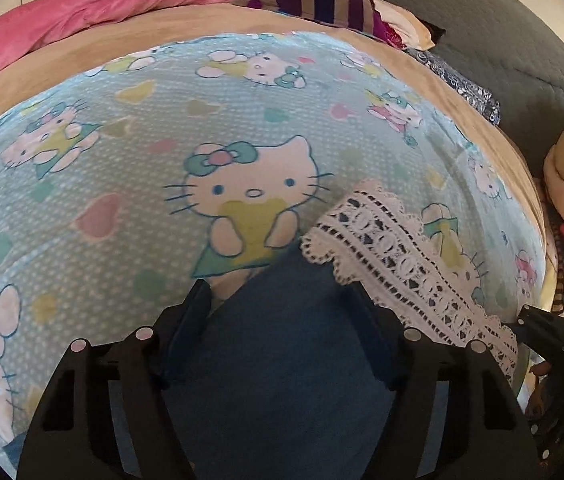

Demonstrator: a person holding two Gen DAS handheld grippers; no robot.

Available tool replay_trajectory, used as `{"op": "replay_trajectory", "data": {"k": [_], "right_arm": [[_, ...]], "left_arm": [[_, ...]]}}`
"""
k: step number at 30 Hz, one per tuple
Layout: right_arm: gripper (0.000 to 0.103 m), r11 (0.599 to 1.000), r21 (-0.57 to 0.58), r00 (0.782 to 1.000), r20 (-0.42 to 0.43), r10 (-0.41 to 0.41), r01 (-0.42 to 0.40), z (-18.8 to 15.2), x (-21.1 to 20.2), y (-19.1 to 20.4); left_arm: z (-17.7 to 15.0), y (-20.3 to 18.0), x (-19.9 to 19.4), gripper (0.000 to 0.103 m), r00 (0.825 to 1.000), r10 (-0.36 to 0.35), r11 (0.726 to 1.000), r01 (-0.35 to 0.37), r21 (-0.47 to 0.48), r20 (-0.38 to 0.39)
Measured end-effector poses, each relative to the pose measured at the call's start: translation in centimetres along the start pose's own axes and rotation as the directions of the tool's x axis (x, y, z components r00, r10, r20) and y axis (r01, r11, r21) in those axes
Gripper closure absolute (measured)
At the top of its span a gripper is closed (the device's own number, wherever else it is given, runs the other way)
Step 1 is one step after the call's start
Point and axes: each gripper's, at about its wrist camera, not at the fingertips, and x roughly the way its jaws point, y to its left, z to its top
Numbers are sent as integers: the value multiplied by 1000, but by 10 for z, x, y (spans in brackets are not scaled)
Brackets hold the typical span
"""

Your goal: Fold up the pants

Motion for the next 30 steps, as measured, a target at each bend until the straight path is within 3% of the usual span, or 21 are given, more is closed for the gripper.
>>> {"op": "replay_trajectory", "data": {"k": [3, 5, 6, 7, 9, 12, 17, 23, 30], "right_arm": [[31, 1000, -5, 1000, 6, 15, -15, 1, 2, 0], [44, 1000, -18, 1000, 16, 9, -9, 0, 4, 0], [48, 1000, -21, 1000, 19, 11, -11, 0, 4, -1], [54, 1000, -23, 1000, 23, 19, -18, 0, 4, -1], [67, 998, -35, 998, 23, 55, -54, 1, 6, 2], [77, 995, -47, 995, 43, 88, -86, 3, 7, 8], [78, 988, -118, 991, 83, 109, -99, 11, -4, 29], [78, 964, -241, 983, 115, 142, -111, 25, -21, 70], [78, 909, -389, 979, 72, 192, -149, 30, -13, 134]], "left_arm": [[-3, -10, 7, 44, 999, 42, 998, -41, 39, -19], [-2, -14, 5, 59, 999, 37, 998, -36, 44, -23], [-1, -17, 5, 73, 1000, 18, 999, -17, 42, -24], [-2, -19, 4, 80, 1000, 13, 999, -12, 47, -24], [-4, -25, 5, 81, 999, 41, 997, -40, 67, -21], [-6, -21, 1, 86, 1000, 29, 999, -29, 35, -3], [-15, -11, -18, 91, 998, -36, 999, 37, -18, 60], [-28, 9, -67, 91, 978, -90, 990, 108, -90, 189], [-61, 38, -117, 91, 958, -55, 980, 106, -170, 281]]}}
